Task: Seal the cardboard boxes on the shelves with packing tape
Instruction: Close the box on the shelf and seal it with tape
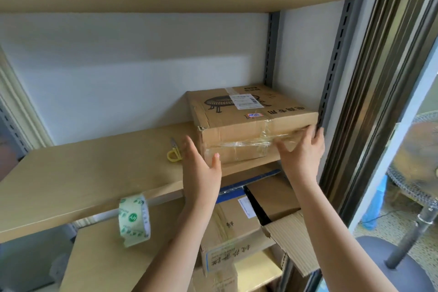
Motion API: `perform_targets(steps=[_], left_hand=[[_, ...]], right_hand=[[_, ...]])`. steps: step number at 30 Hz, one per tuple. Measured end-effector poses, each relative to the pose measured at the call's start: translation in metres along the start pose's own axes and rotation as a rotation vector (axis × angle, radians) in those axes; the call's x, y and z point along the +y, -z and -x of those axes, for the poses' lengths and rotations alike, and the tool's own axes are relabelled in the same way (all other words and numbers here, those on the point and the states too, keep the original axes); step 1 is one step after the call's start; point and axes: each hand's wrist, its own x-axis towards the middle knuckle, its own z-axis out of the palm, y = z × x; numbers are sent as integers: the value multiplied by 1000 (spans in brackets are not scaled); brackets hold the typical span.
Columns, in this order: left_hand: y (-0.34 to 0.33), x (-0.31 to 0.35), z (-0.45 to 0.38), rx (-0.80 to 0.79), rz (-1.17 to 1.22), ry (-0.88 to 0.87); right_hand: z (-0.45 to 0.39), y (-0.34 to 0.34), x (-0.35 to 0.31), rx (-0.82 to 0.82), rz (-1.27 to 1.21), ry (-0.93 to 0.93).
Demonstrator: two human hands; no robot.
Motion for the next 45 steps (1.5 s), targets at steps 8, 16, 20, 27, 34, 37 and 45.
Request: perform_targets(steps=[8, 16, 20, 27, 34, 37, 45], left_hand=[[129, -32, 27, 468, 112, -29], [144, -88, 12, -73, 373, 872], [138, -82, 11, -93, 483, 897], [142, -73, 13, -95, 126, 775], [141, -28, 35, -69, 91, 240], [124, -22, 35, -200, -145, 43], [90, -9, 23, -738, -129, -177]], right_hand=[[126, -28, -104, -86, -298, 612], [155, -111, -165, -761, 47, 816], [153, -125, -173, -875, 125, 924], [160, -114, -179, -893, 113, 946], [138, -59, -149, -613, -354, 689], [123, -45, -124, -551, -410, 623], [89, -14, -64, -348, -466, 500]])
